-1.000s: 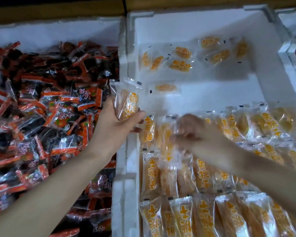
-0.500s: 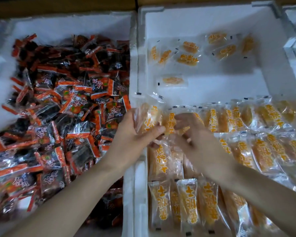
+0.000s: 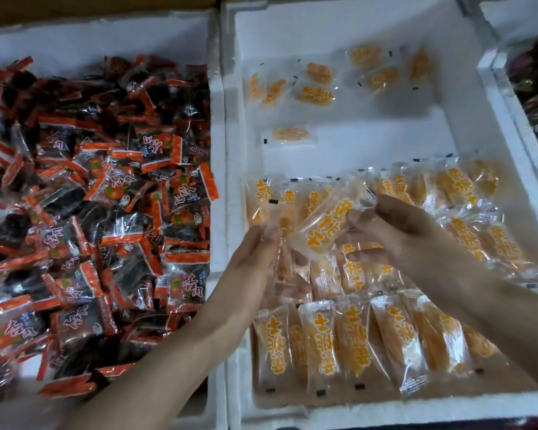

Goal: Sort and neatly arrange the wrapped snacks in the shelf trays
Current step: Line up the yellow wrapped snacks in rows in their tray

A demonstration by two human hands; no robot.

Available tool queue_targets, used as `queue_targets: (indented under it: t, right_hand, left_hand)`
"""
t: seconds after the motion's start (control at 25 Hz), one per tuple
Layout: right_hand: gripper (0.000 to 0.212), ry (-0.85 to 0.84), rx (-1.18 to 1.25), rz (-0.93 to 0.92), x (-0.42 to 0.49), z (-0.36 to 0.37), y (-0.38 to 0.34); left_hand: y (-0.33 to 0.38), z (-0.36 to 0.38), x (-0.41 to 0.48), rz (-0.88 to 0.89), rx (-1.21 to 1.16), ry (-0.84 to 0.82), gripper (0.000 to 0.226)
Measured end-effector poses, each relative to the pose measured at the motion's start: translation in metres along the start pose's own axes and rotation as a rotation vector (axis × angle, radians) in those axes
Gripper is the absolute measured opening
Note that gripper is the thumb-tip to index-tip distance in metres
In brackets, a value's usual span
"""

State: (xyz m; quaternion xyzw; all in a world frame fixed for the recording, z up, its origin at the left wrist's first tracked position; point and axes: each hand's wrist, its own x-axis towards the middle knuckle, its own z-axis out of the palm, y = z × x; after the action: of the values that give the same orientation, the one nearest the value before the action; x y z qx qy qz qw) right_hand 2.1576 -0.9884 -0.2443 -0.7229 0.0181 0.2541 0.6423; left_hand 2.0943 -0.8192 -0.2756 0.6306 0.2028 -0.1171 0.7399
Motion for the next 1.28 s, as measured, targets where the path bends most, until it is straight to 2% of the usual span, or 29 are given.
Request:
queue_targets:
  t: [0.08,0.24,0.4,0.48,0.6,0.72,0.88,1.0,1.16,1.28]
  right_hand:
    - [0.017,0.021,-0.011,0.010,0.002,-0.006,0.002]
    - [0.006,0.075,-0.137,0.007,0.010,-0.014,0.012]
    - [0.019,0.057,-0.468,-0.106,0.017,-0.012,0.028]
    - [0.023,0.057,-0.580,-0.188,0.019,-0.006,0.037]
    - [0.045,0.115,-0.733,-0.331,0.020,-0.002,0.048]
    - [0.065,0.008,-0.842,-0.329,0.015,-0.006,0.053]
    - [0.073,-0.043,-1.009,-0.371,0.010,-0.011,0.056]
    - [0.073,-0.024,-1.072,-0.440,0.010,-0.014,0.056]
    - [0.067,-0.018,-1.204,-0.469,0.009,-0.015,0.060]
    - [0.070,0.001,-1.330,-0.572,0.011,-0.019,0.069]
  left_hand:
    - [0.001,0.003,-0.005,0.000,-0.004,-0.007,0.040]
    - [0.002,0.003,0.006,-0.026,0.079,0.053,0.027]
    - [-0.001,0.009,-0.001,0.037,0.563,-0.004,0.048]
    - [-0.006,0.018,-0.002,0.082,0.793,0.027,0.062]
    - [-0.014,0.027,0.003,0.274,1.033,0.084,0.055]
    - [-0.009,0.020,0.006,0.383,1.137,0.057,0.049]
    - [-0.002,0.010,0.007,0.379,1.254,-0.184,0.068]
    - [-0.007,0.010,0.013,0.514,1.441,-0.181,0.069]
    - [-0.016,0.010,0.027,0.600,1.544,-0.152,0.075]
    - [-0.021,0.008,0.033,0.683,1.620,-0.127,0.073]
